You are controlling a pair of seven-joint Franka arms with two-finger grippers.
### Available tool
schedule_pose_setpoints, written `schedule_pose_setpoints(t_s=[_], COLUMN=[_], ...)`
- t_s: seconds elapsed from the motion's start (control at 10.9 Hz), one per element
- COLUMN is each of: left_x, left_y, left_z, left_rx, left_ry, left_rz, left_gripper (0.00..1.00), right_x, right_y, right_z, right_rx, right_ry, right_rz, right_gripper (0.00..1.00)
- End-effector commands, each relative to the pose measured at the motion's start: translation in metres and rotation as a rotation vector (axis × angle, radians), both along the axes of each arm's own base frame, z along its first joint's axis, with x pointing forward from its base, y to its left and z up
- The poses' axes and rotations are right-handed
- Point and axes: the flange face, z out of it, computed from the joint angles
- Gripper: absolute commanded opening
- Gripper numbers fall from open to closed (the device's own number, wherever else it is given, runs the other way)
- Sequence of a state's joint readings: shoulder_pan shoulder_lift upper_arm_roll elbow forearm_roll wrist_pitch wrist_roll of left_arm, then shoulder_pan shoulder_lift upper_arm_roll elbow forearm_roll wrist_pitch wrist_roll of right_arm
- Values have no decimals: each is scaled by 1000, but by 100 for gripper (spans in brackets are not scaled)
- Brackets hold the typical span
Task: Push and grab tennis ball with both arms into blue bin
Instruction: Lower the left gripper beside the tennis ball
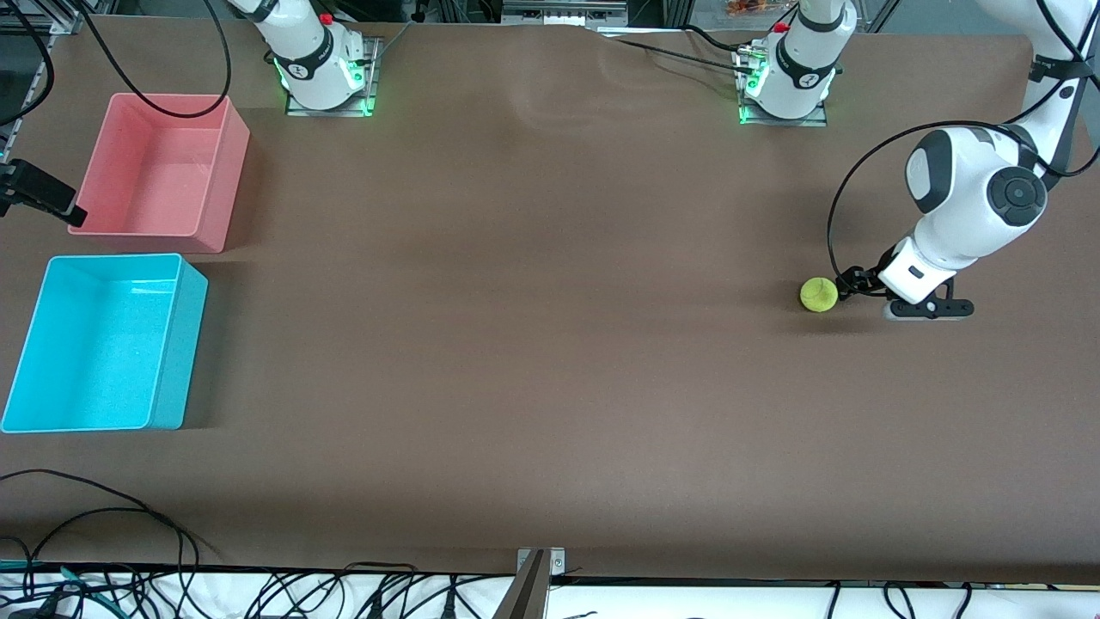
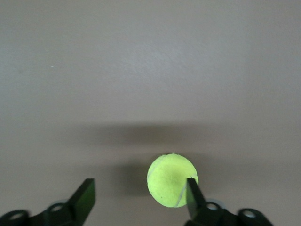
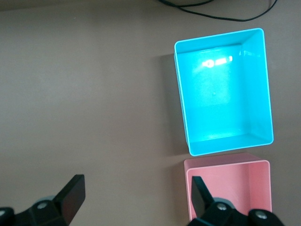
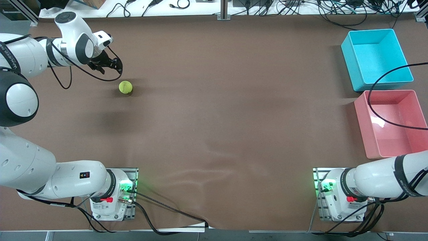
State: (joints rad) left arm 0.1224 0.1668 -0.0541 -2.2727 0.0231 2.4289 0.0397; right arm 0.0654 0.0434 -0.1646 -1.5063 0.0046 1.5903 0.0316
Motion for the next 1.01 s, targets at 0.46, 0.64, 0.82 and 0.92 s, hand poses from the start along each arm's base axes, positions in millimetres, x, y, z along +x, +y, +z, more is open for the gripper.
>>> schedule_pose_setpoints(t_s=[0.46, 0.64, 0.82, 0.92], left_x=[-7, -8, -6, -3], left_y=[21, 29, 30, 31], left_z=[-17, -22, -36, -43], left_rx=[-27, -34, -44, -35], left_ry=[33, 36, 48, 27], left_rz=[-830, -959, -1145, -1220], left_gripper=[0, 0, 0, 0], right_x=[1, 1, 1, 1], right_y=[8, 8, 8, 8], right_z=[3, 3, 3, 3], right_rx=[6, 6, 6, 6], right_ry=[5, 5, 5, 5], right_rz=[24, 22, 22, 22], right_gripper=[100, 100, 100, 100])
